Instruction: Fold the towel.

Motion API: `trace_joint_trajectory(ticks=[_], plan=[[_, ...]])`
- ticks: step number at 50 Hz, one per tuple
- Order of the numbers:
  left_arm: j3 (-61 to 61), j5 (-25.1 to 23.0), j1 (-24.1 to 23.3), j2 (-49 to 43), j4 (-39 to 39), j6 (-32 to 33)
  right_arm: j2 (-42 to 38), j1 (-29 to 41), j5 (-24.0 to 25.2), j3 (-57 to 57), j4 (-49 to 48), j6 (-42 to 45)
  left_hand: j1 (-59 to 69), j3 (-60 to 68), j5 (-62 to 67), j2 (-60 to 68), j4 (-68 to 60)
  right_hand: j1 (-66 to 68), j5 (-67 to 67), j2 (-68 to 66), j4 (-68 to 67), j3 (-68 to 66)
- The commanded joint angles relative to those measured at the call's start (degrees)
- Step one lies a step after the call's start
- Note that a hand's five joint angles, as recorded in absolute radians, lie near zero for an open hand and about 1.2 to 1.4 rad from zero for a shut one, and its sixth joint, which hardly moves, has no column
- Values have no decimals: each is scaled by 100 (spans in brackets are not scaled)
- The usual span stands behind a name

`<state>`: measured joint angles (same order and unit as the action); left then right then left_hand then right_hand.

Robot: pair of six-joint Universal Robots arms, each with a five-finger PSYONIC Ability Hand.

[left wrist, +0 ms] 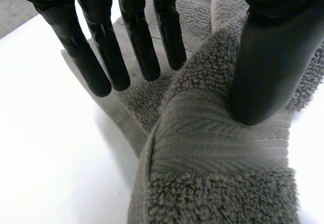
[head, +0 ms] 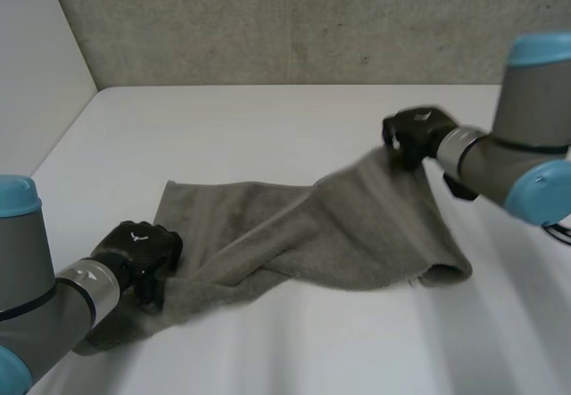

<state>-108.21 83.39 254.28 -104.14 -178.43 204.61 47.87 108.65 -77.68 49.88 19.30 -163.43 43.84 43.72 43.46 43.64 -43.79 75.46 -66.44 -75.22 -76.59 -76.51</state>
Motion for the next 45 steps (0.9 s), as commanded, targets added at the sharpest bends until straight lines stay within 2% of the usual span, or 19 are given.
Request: trace_joint_trajectory(ticks=[1,11,17,24,26,27,28,29,31,32,34,40,45], plan=[[10,20,68,131,-60,-35,784,-529,60,469,-330,-611,-1243,-1231,-2204,-1223,1238,454,-356,-478,-341,-349],[2,20,130,122,-69,-52,943,-591,51,1260,-549,-568,-2033,-2021,-2995,-2013,2028,454,-356,-478,-341,-349],[-42,28,139,105,-60,-44,1276,-942,69,1831,-1007,-524,-1967,-1955,-2929,-1947,1962,454,-356,-478,-341,-349],[-104,37,218,78,-60,9,1400,-1065,78,1973,-1069,-497,-1496,-1484,-2457,-1475,1491,454,-356,-478,-341,-349],[-112,11,218,70,1,18,1453,-1118,87,2026,-1078,-497,-459,-447,-1421,-439,454,454,-356,-478,-341,-349],[-113,11,218,70,1,18,1453,-1118,87,2026,-1078,-497,-453,-441,-1414,-433,448,454,-356,-478,-341,-349],[-121,-7,218,61,1,18,1470,-1136,87,2052,-1078,-497,313,325,-648,334,-318,454,-356,-478,-341,-349],[-121,-7,218,61,1,18,1471,-1136,87,2052,-1078,-497,321,333,-640,341,-326,454,-356,-478,-341,-349],[-121,-16,209,61,10,27,1488,-1136,87,2061,-1086,-497,2295,2307,1334,2316,-2300,454,-356,-478,-341,-349],[-121,-16,209,61,10,27,1488,-1136,87,2061,-1087,-497,2306,2318,1344,2326,-2311,454,-356,-478,-341,-349],[-52,-16,209,87,1,27,1514,-1136,87,2017,-1087,-497,3610,3622,2649,3631,-3615,454,-356,-478,-341,-349],[371,37,200,114,-8,79,1550,-1118,87,1815,-1078,-374,3616,3628,2654,3636,-3621,454,-356,-478,-341,-349],[1414,90,192,105,1,404,1594,-1057,43,1393,-1060,-23,3616,3628,2654,3636,-3621,454,-356,-478,-341,-349]])
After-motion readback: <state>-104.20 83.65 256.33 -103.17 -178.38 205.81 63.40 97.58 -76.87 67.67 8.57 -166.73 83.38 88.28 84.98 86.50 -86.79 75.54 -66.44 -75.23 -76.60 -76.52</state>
